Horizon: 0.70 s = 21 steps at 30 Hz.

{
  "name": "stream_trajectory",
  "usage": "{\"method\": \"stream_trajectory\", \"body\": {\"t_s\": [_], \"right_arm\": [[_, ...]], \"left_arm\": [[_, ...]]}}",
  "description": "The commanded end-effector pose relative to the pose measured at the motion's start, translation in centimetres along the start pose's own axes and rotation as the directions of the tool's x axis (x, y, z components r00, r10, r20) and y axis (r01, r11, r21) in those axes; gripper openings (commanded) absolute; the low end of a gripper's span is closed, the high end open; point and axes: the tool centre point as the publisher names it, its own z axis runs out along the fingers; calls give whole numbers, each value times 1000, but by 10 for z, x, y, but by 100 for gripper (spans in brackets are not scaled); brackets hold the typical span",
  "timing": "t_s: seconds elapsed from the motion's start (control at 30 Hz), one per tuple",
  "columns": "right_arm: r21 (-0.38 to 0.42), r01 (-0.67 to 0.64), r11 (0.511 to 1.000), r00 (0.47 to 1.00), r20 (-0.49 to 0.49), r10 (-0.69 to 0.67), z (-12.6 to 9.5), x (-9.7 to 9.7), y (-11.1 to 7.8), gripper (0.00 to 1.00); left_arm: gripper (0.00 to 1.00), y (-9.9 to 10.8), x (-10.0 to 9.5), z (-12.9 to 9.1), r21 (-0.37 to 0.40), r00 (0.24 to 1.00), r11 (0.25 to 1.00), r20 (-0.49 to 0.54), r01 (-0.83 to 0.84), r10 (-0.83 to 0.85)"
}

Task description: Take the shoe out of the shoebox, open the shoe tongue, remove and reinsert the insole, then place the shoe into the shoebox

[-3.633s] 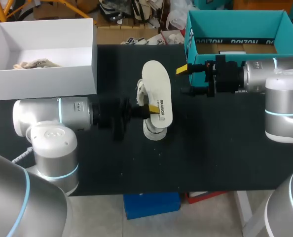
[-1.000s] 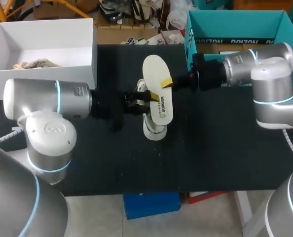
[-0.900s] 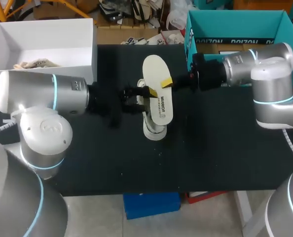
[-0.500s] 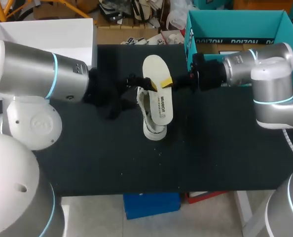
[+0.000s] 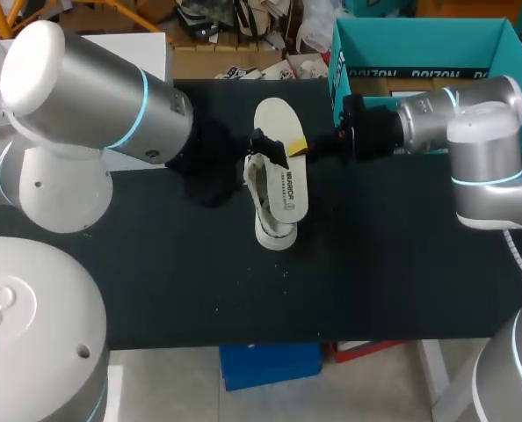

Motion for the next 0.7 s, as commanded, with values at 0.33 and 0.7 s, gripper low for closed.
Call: {"method": "stream_trajectory", "body": {"t_s": [0.33,0.7], "right_arm": [[1,-1,1000,1000,0,1,1,-1,1,0],[1,-1,1000,1000,0,1,1,-1,1,0]], "left_arm": [[100,17,-27,21,107,952,992,-293,-60,89],[100,-2,-26,31,144,908,990,-416,6,54]]}}
